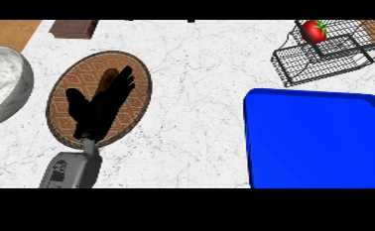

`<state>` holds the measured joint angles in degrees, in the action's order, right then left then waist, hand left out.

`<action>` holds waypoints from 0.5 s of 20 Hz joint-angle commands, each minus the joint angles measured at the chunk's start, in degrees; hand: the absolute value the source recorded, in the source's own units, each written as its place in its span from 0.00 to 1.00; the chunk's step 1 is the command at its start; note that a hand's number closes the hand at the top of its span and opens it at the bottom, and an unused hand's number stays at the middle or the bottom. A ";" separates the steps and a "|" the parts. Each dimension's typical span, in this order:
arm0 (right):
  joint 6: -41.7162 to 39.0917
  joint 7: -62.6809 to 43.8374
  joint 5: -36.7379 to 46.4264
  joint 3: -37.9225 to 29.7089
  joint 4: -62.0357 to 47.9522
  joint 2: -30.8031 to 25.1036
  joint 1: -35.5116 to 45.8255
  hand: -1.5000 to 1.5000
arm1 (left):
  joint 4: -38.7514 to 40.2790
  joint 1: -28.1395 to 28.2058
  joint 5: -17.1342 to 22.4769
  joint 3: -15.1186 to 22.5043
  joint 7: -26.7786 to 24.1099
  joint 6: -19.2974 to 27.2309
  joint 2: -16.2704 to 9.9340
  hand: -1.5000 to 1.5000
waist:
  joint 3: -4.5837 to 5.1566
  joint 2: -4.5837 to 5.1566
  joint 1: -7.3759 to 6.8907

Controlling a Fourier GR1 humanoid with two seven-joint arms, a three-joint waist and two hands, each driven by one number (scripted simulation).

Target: Pick the tomato from the tray and place it in the tiered basket

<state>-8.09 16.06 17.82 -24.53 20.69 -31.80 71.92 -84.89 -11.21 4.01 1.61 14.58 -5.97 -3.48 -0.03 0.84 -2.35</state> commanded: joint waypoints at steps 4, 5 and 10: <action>6.79 -7.95 -4.22 -6.21 -3.05 -4.95 3.02 0.00 | 1.54 -0.64 -1.65 0.33 -1.52 1.88 1.31 0.50 | 0.02 -0.17 0.93; 4.53 -7.92 -5.14 -6.76 -2.22 -6.87 1.03 0.00 | -1.09 0.58 -1.62 1.09 0.43 2.64 1.98 0.50 | 0.00 -0.66 1.61; -1.82 -5.58 -5.18 -7.95 -5.45 -17.55 -4.85 0.00 | -0.45 0.19 -0.64 -0.76 -0.70 1.11 0.01 0.50 | -0.07 -0.12 1.03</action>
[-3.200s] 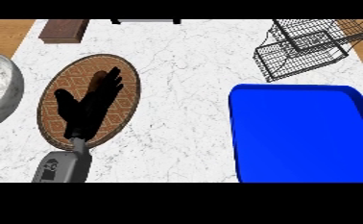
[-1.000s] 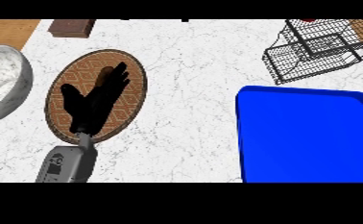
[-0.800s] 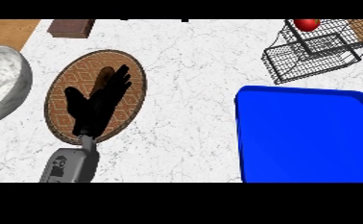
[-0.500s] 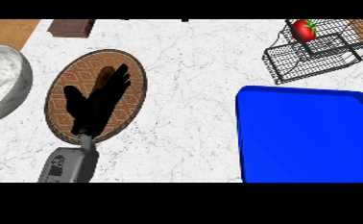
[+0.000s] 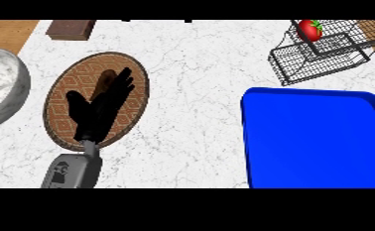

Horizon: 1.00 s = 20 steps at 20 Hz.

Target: Pick the tomato from the tray and place it in the tiered basket

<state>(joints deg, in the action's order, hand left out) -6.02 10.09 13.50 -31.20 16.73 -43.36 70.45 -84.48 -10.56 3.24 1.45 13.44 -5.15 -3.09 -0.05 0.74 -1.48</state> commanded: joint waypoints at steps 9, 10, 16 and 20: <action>-28.28 10.80 -1.29 -1.88 -4.49 -22.94 -15.67 0.00 | -0.99 0.65 0.74 -0.24 -0.41 -1.03 -0.40 0.50 | -0.30 0.44 0.19; -31.21 11.70 -1.84 -2.40 -4.90 -24.90 -17.38 0.00 | -0.51 0.78 0.41 -0.78 -0.06 -1.19 -1.45 0.50 | -0.26 0.16 0.74; -37.71 15.88 -2.00 -3.34 -7.01 -31.19 -22.38 0.00 | -0.66 -0.02 0.54 -0.76 -0.82 -0.64 -0.52 0.50 | -0.50 0.61 0.01; -38.65 18.25 -2.62 -4.01 -7.20 -31.96 -25.66 0.00 | -1.25 0.13 2.01 -1.19 1.52 -1.07 -0.48 0.50 | -0.64 0.54 -0.02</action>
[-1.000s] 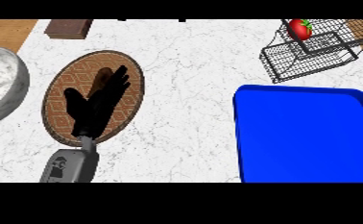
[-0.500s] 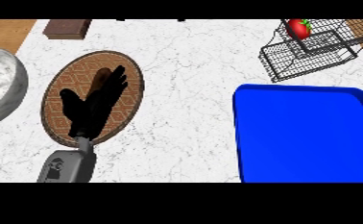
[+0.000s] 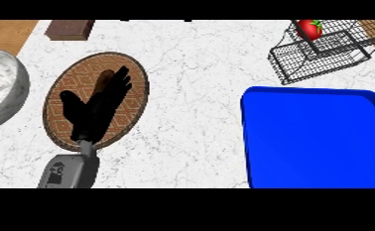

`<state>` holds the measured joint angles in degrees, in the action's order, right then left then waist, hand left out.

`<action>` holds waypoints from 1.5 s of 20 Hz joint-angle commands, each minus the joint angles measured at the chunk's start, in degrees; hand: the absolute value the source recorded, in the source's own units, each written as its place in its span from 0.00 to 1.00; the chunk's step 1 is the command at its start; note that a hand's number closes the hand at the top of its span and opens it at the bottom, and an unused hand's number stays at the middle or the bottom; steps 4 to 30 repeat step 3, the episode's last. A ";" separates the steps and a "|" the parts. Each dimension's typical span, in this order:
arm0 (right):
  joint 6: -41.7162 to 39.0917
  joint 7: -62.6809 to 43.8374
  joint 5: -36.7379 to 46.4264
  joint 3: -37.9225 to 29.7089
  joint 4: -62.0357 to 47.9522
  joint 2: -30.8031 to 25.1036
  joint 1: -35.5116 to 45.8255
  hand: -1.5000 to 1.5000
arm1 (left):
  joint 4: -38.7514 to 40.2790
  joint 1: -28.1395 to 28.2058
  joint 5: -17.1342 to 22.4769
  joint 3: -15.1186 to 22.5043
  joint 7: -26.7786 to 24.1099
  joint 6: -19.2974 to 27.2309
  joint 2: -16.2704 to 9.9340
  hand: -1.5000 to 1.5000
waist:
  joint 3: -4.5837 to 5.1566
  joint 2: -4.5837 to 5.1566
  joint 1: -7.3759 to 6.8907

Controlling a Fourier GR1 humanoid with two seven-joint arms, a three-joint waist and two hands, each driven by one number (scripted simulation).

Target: Pick the tomato from the tray and place it in the tiered basket

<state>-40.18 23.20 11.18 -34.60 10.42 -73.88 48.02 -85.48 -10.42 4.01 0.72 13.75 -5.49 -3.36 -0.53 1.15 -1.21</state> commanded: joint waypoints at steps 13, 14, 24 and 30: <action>-5.72 5.58 -1.35 -1.74 -1.01 -4.00 -4.97 0.00 | 0.02 1.89 -0.41 1.24 -1.30 -0.34 0.89 0.50 | -0.19 -0.03 0.28; -5.72 5.58 -1.35 -1.74 -1.01 -4.00 -4.97 0.00 | 0.02 1.89 -0.41 1.24 -1.30 -0.34 0.89 0.50 | -0.19 -0.03 0.28; -5.72 5.58 -1.35 -1.74 -1.01 -4.00 -4.97 0.00 | 0.02 1.89 -0.41 1.24 -1.30 -0.34 0.89 0.50 | -0.19 -0.03 0.28; -5.72 5.58 -1.35 -1.74 -1.01 -4.00 -4.97 0.00 | 0.02 1.89 -0.41 1.24 -1.30 -0.34 0.89 0.50 | -0.19 -0.03 0.28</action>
